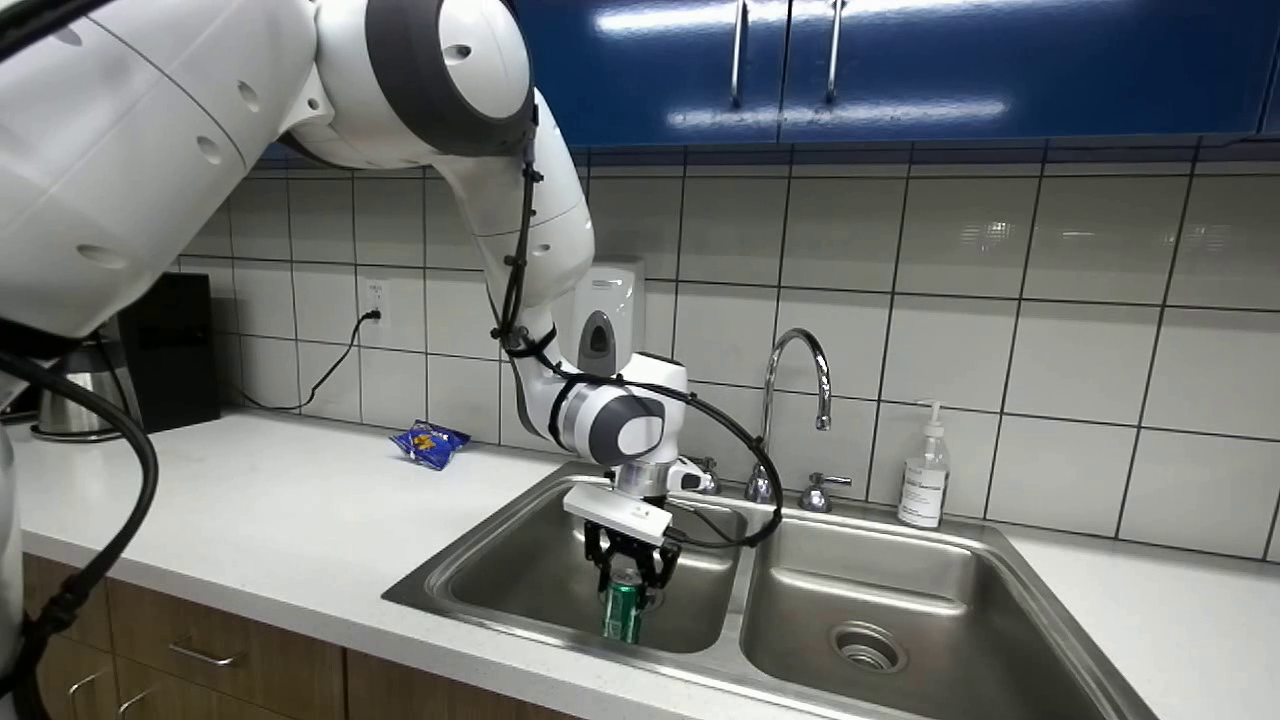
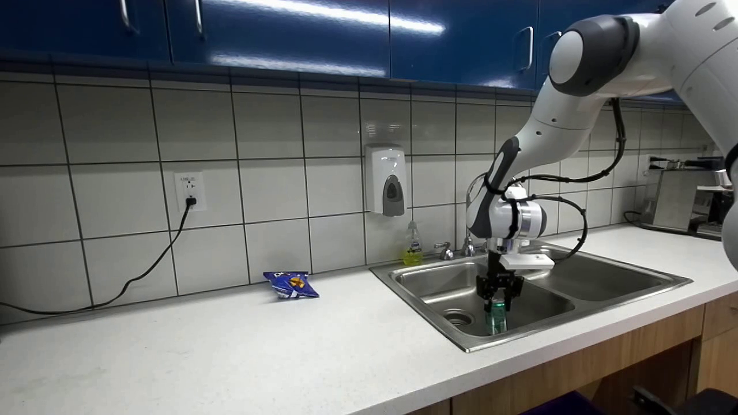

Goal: Put the can inside the sink

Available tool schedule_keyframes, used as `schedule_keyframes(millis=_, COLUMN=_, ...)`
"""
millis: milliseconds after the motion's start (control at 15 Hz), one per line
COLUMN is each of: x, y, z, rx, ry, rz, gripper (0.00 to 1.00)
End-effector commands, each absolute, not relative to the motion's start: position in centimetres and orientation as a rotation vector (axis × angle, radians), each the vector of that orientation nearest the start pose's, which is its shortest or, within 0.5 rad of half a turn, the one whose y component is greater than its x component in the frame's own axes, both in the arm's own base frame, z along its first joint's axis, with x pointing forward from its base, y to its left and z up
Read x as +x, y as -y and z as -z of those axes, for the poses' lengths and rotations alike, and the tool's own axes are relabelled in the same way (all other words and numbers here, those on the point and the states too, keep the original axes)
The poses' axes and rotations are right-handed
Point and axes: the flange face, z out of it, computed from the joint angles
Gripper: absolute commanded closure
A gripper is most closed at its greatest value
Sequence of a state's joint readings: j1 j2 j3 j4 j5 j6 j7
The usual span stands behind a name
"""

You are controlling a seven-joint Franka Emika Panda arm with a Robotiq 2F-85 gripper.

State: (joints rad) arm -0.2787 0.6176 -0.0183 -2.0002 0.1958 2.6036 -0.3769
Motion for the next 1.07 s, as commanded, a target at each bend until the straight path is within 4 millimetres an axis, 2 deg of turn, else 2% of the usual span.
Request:
schedule_keyframes(millis=0, x=56.8, y=17.8, z=-14.3, rx=-3.045, ry=-0.105, rz=0.061, gripper=0.61)
schedule_keyframes(millis=67, x=56.8, y=17.7, z=-14.2, rx=-3.047, ry=-0.108, rz=0.062, gripper=0.61)
schedule_keyframes(millis=133, x=56.8, y=17.6, z=-14.2, rx=-3.048, ry=-0.108, rz=0.065, gripper=0.11)
schedule_keyframes(millis=400, x=56.6, y=17.4, z=-15.3, rx=-3.051, ry=-0.099, rz=0.079, gripper=0.00)
schedule_keyframes(millis=600, x=56.9, y=17.8, z=-16.7, rx=-3.058, ry=-0.102, rz=0.100, gripper=0.00)
schedule_keyframes(millis=1000, x=57.3, y=17.9, z=-21.3, rx=-3.073, ry=-0.104, rz=0.183, gripper=0.00)
